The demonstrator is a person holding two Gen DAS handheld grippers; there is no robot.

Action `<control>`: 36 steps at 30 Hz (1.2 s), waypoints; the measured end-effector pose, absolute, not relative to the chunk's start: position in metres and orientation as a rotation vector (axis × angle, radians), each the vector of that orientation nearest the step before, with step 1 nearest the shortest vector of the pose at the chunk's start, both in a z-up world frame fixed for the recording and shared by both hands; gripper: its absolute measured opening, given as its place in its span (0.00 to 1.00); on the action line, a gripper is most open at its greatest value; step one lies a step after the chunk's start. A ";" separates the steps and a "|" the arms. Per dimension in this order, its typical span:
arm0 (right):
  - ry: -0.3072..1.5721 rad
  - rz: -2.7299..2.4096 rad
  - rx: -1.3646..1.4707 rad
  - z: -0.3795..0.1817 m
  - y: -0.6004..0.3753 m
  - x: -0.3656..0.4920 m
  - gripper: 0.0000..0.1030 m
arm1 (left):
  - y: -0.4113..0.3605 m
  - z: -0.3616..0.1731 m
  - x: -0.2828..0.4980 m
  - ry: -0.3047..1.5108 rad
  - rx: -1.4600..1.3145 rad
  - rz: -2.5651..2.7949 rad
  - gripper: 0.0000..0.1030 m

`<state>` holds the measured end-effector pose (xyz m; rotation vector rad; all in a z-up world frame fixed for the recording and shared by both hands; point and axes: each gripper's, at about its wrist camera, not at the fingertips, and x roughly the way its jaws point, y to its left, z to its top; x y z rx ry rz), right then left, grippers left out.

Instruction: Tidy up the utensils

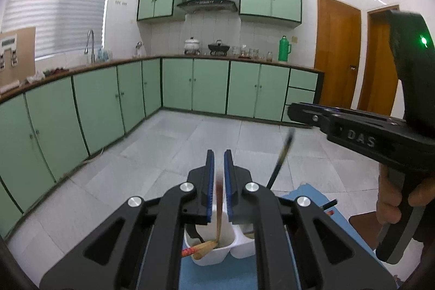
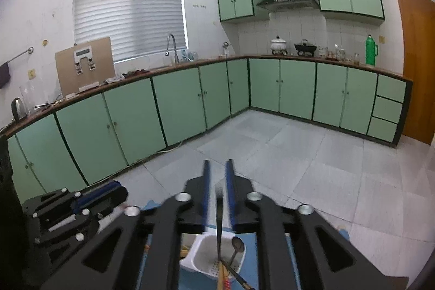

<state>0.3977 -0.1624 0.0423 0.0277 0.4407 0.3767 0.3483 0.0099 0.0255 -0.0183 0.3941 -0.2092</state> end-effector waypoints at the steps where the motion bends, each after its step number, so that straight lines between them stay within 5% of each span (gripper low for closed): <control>1: 0.444 0.372 0.031 0.040 -0.165 0.397 0.17 | 0.012 0.024 0.347 0.395 -0.021 -0.209 0.12; 7: 0.438 0.343 0.062 0.041 -0.182 0.387 0.25 | 0.019 0.028 0.336 0.379 -0.024 -0.191 0.31; 21: 0.482 0.212 0.045 0.007 -0.228 0.264 0.84 | 0.025 0.014 0.232 0.392 -0.052 -0.143 0.81; 36: 0.512 0.268 0.053 -0.006 -0.228 0.159 0.94 | 0.000 -0.006 0.127 0.465 -0.034 -0.151 0.88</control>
